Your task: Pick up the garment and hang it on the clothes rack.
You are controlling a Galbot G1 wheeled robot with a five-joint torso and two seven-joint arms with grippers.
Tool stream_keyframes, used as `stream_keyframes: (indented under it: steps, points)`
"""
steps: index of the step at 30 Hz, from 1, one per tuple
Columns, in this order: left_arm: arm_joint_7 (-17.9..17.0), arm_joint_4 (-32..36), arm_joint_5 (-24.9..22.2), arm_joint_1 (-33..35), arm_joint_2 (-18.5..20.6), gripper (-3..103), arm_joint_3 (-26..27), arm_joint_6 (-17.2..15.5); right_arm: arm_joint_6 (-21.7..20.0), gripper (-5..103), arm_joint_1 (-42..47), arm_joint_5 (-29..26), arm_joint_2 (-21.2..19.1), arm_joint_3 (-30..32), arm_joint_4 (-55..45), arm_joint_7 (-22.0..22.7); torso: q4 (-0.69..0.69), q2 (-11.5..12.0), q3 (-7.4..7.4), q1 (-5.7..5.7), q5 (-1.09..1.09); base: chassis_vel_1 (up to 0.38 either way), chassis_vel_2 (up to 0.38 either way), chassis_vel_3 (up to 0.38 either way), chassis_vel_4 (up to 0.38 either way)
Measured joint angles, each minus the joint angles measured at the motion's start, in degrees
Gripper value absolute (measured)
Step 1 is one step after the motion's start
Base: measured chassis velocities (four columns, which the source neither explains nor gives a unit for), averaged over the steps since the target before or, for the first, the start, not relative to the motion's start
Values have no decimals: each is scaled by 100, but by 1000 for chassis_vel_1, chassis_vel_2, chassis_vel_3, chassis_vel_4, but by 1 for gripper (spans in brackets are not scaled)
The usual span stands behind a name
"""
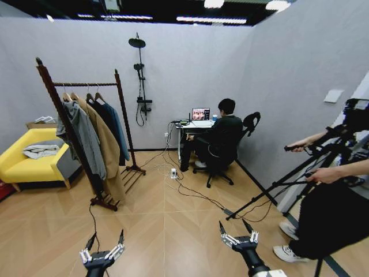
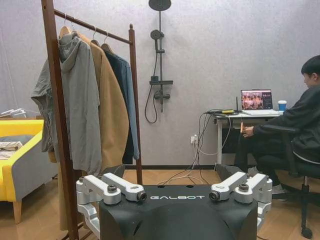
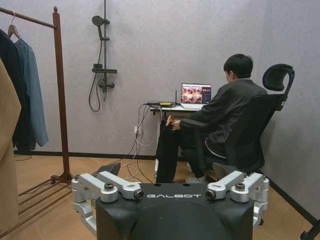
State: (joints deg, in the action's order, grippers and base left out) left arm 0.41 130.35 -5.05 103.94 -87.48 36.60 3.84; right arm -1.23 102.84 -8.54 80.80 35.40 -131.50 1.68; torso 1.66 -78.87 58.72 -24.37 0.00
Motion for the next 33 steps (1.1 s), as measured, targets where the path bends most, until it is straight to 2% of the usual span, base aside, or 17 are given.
stream_keyframes:
  steps: [15,24,33]
  points:
    - [0,0,0,0,0,100,0,0,16,100,-15,9,13,30,126,13,0,0,0,0,-1,0,0,0,0]
    - [0,0,0,0,0,100,0,0,352,100,-192,286,246,507,1682,236,0,0,0,0,1,0,0,0,0]
    - [0,0,0,0,0,100,0,0,572,100,-310,464,402,815,2678,380,0,0,0,0,0,0,0,0,0]
